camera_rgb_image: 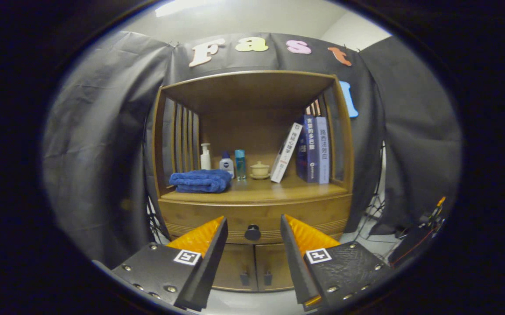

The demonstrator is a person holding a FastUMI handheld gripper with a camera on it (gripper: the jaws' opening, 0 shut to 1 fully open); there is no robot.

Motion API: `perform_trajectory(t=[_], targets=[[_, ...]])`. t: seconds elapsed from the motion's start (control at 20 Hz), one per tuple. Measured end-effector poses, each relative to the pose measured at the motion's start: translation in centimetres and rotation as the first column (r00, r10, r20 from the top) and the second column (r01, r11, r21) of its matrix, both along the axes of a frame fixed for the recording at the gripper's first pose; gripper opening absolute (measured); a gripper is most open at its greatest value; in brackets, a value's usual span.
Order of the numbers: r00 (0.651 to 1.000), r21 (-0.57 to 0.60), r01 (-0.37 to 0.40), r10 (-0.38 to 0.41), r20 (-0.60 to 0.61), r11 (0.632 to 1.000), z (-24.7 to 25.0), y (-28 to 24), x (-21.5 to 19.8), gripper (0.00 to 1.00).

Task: Pull open the drawer, take out the items inside it, and place them on the countertop above the cabinet.

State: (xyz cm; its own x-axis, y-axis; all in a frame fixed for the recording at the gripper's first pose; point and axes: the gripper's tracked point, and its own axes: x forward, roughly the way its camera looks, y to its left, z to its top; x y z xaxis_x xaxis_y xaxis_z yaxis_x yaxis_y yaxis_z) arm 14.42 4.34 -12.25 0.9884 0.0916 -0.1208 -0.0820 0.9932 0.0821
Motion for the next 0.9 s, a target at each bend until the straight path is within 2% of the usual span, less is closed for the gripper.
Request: perform_trajectory(t=[0.25, 0.6, 0.75, 0.9], targets=[[0.997, 0.038, -0.041, 0.043, -0.058, 0.998, -4.7, 1.8, 5.4, 0.73], [0.982, 0.054, 0.019, -0.009, -0.190, 0.998, -10.9, 1.8, 11.4, 0.74], [0.976, 0.039, 0.076, -0.066, -0.208, 0.996, -11.9, 0.8, 13.1, 0.74], [0.974, 0.068, 0.065, -0.048, -0.223, 0.996, -12.2, 1.4, 13.7, 0.50]])
